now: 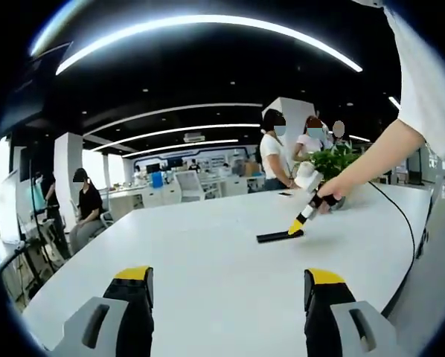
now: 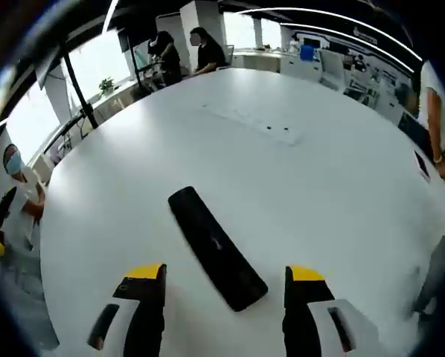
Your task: Press the specified remote control buttons in sequence, fully releasing each button before pressing the next.
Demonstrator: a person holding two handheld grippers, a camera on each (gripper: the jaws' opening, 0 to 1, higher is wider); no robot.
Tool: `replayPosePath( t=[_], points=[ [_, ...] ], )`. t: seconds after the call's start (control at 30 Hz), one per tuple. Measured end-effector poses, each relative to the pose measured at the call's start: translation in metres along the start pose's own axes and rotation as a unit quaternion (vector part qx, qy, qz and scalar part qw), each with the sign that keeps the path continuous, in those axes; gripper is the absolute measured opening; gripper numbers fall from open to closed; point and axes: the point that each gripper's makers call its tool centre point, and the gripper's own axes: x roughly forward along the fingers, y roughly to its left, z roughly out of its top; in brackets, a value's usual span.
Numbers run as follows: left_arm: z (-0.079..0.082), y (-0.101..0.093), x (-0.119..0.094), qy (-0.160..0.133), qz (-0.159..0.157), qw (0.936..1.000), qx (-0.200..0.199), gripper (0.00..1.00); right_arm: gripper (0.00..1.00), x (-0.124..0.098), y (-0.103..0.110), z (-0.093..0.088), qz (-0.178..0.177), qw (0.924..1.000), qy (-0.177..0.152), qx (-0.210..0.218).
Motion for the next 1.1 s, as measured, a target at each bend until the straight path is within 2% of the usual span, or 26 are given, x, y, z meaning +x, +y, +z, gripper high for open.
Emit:
replayPosePath(
  t=[0.17, 0.23, 0.3, 0.37, 0.4, 0.57, 0.73, 0.83, 0.93, 1.1],
  points=[
    [0.000, 0.000, 0.000, -0.002, -0.001, 1.0000, -0.003, 0.87, 0.82, -0.034, 0.014, -0.003, -0.026, 0.9963, -0.078, 0.022],
    [0.001, 0.000, 0.000, -0.003, -0.001, 1.0000, -0.005, 0.87, 0.88, -0.051, 0.019, -0.002, -0.039, 0.9909, -0.124, 0.033],
    [0.000, -0.002, 0.000, -0.001, -0.004, 1.0000, -0.006, 0.87, 0.98, -0.070, 0.032, -0.005, -0.048, 0.9846, -0.163, 0.042],
    [0.000, -0.003, 0.000, -0.002, -0.006, 1.0000, -0.004, 0.88, 0.98, -0.086, 0.041, -0.010, -0.056, 0.9810, -0.182, 0.039],
    [0.000, -0.003, 0.000, -0.002, -0.007, 1.0000, -0.006, 0.88, 0.99, -0.097, 0.050, -0.014, -0.057, 0.9777, -0.196, 0.051],
    [0.002, -0.002, -0.001, -0.007, -0.007, 0.9999, -0.014, 0.87, 0.99, -0.145, 0.080, -0.030, -0.087, 0.9670, -0.238, 0.025],
    [0.003, -0.002, -0.001, -0.010, -0.005, 0.9998, -0.015, 0.87, 0.99, -0.174, 0.095, -0.047, -0.117, 0.9635, -0.241, 0.006],
    [0.006, -0.002, -0.002, -0.018, -0.007, 0.9996, -0.020, 0.88, 0.99, -0.188, 0.112, -0.054, -0.113, 0.9623, -0.248, 0.002],
    [0.002, -0.001, -0.001, -0.009, -0.003, 0.9999, -0.012, 0.88, 0.99, -0.202, 0.124, -0.058, -0.115, 0.9576, -0.264, 0.007],
    [0.003, 0.003, -0.001, -0.011, 0.006, 0.9998, -0.012, 0.88, 0.99, -0.228, 0.131, -0.069, -0.162, 0.9504, -0.263, -0.035]
  ],
)
